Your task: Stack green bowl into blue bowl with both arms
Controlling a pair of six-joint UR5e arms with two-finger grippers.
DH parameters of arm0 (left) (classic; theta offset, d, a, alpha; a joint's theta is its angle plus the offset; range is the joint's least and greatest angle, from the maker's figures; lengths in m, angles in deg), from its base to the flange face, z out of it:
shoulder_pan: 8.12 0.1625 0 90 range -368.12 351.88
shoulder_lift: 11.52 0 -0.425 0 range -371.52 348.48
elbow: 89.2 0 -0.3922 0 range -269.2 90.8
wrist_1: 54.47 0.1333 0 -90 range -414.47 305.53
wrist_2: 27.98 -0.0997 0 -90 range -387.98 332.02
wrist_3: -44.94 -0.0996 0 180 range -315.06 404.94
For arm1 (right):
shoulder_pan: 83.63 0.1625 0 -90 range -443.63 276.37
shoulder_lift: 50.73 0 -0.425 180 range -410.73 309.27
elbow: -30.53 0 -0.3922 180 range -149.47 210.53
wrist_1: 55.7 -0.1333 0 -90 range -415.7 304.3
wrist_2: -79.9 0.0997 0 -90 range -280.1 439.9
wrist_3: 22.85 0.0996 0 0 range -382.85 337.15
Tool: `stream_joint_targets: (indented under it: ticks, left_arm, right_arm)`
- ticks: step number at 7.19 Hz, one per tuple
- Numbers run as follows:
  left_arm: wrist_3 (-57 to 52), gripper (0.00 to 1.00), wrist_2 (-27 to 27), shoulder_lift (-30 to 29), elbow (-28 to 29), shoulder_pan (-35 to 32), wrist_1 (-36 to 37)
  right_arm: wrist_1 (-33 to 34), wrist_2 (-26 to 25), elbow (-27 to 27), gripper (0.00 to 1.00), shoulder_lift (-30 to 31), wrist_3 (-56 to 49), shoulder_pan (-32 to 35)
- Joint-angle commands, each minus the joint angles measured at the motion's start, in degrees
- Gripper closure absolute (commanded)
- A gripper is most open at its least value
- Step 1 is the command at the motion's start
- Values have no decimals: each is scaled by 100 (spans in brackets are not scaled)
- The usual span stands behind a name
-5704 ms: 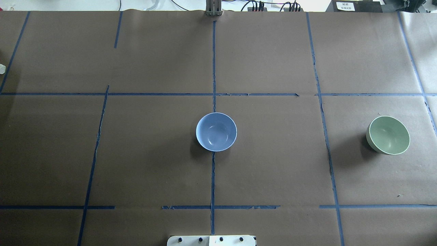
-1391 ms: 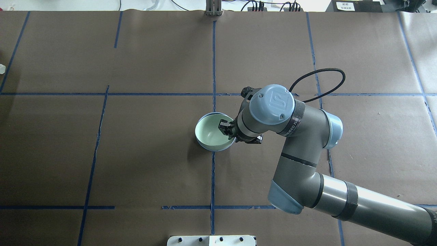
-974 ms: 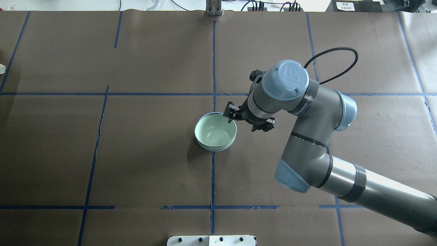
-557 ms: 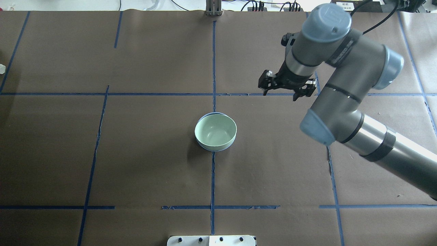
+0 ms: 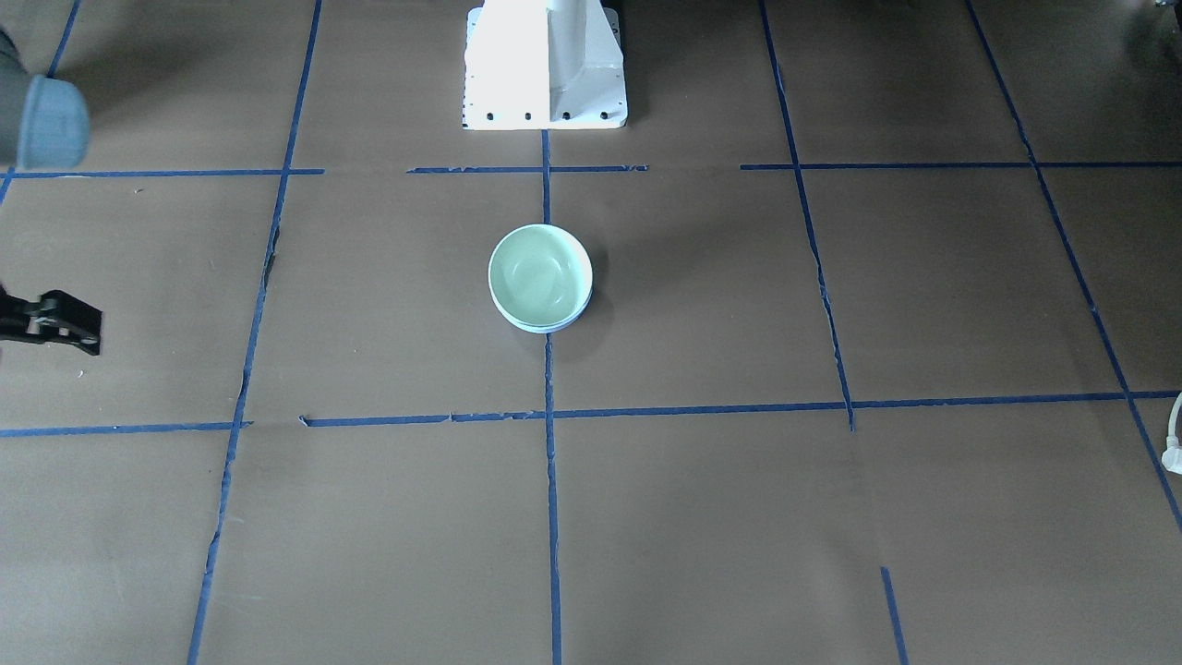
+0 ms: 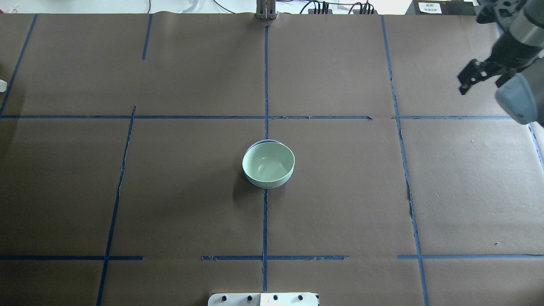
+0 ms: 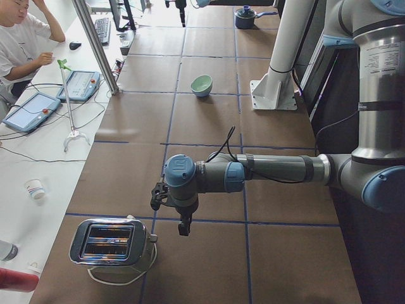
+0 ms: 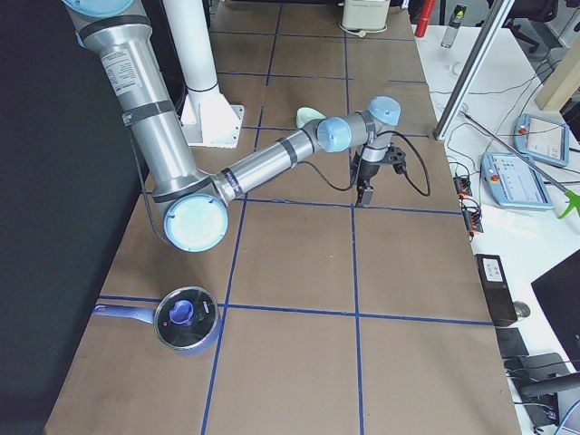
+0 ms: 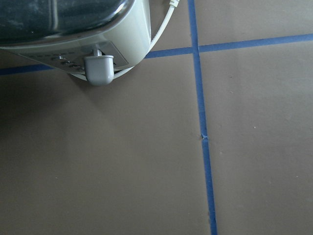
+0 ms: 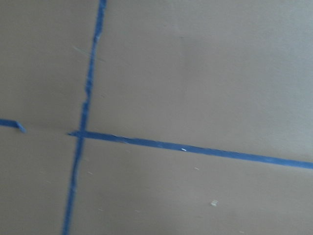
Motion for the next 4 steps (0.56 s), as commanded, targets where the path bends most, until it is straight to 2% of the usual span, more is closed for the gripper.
stream_joint_targets:
  ticks: [1,2,3,4]
  left_arm:
    - [74,0,9,-50,-55,11,20]
    - [75,0,27,-60,-63,11,55]
    - [75,0,71,-51,-72,11,56]
    - [67,0,358,-43,-64,11,47]
  right_arm:
    - [-28,44,-1,0,1278,-2064,962]
    - [-45,235,42,0,1745,-2489,1531]
    - [-63,272,147,0,2228,-2545,1842]
    - [-342,229,305,0,2598,-2546,1940]
